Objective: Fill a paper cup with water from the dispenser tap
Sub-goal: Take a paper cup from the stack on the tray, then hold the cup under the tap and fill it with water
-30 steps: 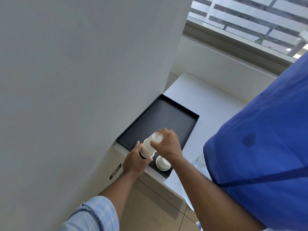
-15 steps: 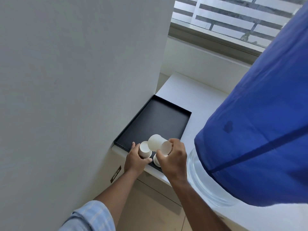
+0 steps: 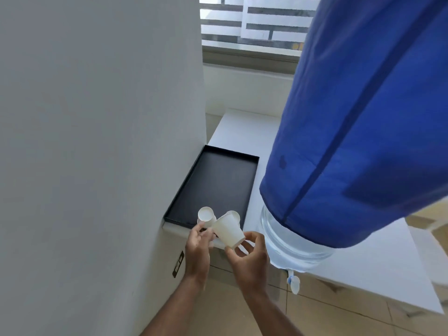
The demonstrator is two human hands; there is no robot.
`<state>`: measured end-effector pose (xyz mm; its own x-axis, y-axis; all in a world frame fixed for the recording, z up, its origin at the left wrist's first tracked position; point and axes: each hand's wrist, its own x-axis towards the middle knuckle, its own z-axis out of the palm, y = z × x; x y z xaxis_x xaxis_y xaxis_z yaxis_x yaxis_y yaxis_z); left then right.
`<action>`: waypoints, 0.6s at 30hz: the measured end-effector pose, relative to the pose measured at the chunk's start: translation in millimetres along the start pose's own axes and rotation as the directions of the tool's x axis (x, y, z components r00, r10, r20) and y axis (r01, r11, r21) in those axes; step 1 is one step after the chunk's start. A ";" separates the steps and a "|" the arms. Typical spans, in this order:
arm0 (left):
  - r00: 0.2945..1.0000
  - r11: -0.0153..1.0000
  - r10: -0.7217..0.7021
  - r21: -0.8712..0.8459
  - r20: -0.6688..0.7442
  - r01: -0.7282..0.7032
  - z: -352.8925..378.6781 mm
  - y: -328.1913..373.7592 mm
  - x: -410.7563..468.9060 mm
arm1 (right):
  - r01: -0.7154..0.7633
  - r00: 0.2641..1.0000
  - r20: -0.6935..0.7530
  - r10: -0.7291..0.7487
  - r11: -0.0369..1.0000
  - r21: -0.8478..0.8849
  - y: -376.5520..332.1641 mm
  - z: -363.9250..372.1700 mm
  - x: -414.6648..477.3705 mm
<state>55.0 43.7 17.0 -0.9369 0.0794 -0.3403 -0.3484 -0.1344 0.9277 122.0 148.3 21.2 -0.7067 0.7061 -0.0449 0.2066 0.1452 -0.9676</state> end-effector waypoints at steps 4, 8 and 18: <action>0.988 1.000 0.000 0.001 0.157 0.000 3.0 1.2 -14.3 | -0.052 0.998 0.025 0.050 0.996 0.075 11.4 -11.4 -21.8; 0.986 0.993 0.026 0.106 0.165 -0.044 6.3 -3.6 -30.8 | -0.092 0.994 0.069 0.087 0.994 0.062 31.1 -24.5 -41.0; 0.945 0.930 0.024 0.339 0.327 -0.140 12.9 -52.8 -73.5 | -0.207 0.963 0.147 0.227 0.968 -0.139 59.3 -56.6 -54.4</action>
<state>142.7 57.8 -5.0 -0.8842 0.3948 -0.2495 -0.1831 0.1984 0.9629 210.9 157.7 -19.7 -0.7328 0.6111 -0.2991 0.4406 0.0911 -0.8931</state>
